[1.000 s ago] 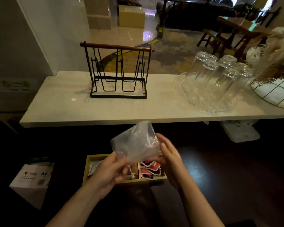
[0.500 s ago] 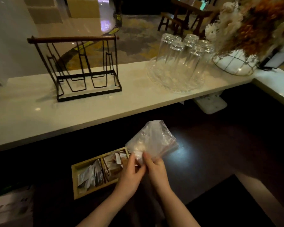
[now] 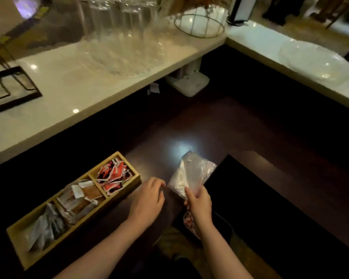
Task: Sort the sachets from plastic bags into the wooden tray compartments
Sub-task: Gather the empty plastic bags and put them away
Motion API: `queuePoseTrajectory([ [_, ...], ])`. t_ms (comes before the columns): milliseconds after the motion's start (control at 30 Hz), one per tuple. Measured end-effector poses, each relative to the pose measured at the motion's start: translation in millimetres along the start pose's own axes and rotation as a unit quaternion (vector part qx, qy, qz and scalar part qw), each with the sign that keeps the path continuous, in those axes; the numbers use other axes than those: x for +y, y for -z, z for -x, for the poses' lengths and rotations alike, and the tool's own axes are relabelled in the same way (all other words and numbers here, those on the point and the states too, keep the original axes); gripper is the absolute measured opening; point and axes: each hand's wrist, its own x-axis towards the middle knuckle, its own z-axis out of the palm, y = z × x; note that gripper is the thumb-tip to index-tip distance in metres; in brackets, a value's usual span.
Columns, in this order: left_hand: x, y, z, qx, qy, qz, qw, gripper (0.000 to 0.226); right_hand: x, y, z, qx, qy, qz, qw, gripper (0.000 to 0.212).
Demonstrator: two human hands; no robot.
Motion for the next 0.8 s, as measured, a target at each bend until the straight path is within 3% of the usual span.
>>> queuePoseTrajectory([
  [333,42,-80,-65,-0.019,-0.078,-0.075,0.994,0.037,103,64,-73,-0.001,-0.091,-0.005,0.996,0.018],
  [500,57,-128,-99,-0.077,-0.124,-0.166,0.975,0.046,181,85,-115,0.023,-0.162,0.028,0.986,0.016],
  [633,56,-139,-108,-0.071,-0.118,-0.191,0.972,0.046,256,89,-147,0.041,-0.262,0.023,0.964,0.019],
  [800,57,-139,-106,-0.062,-0.12,-0.191,0.972,0.045,311,76,-162,0.071,-0.404,-0.118,0.904,0.029],
])
